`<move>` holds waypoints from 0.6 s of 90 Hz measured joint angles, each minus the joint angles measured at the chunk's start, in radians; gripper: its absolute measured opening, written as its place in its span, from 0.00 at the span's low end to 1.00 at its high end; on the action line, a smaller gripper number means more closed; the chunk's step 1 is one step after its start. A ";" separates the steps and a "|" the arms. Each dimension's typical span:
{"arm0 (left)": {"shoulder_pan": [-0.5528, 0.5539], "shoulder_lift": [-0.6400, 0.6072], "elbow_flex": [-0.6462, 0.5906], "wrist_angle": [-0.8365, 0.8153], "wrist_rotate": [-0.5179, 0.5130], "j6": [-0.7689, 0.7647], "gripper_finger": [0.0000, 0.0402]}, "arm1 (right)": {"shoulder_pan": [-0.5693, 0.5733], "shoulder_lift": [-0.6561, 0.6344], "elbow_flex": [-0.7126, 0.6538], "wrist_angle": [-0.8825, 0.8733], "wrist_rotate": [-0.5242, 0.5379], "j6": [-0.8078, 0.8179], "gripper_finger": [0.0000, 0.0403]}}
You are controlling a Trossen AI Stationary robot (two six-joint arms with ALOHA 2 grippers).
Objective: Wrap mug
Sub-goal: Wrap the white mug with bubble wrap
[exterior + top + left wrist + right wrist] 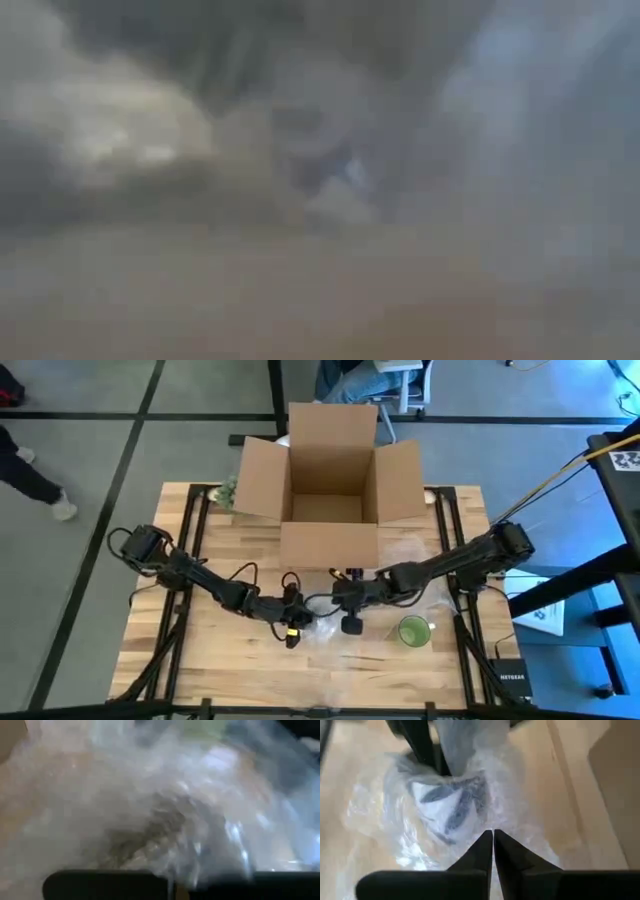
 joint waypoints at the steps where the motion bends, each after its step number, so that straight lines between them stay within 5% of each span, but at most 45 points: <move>1: 0.000 0.000 0.000 0.000 0.000 0.000 0.00 | 0.000 0.000 0.000 0.005 -0.005 -0.002 0.01; 15: 0.000 -0.001 0.002 0.011 0.000 0.005 0.00 | 0.000 0.000 0.000 0.100 -0.071 -0.014 0.01; 54: 0.000 -0.003 0.003 0.020 -0.001 0.019 0.00 | 0.000 0.034 0.001 0.273 -0.028 -0.119 0.01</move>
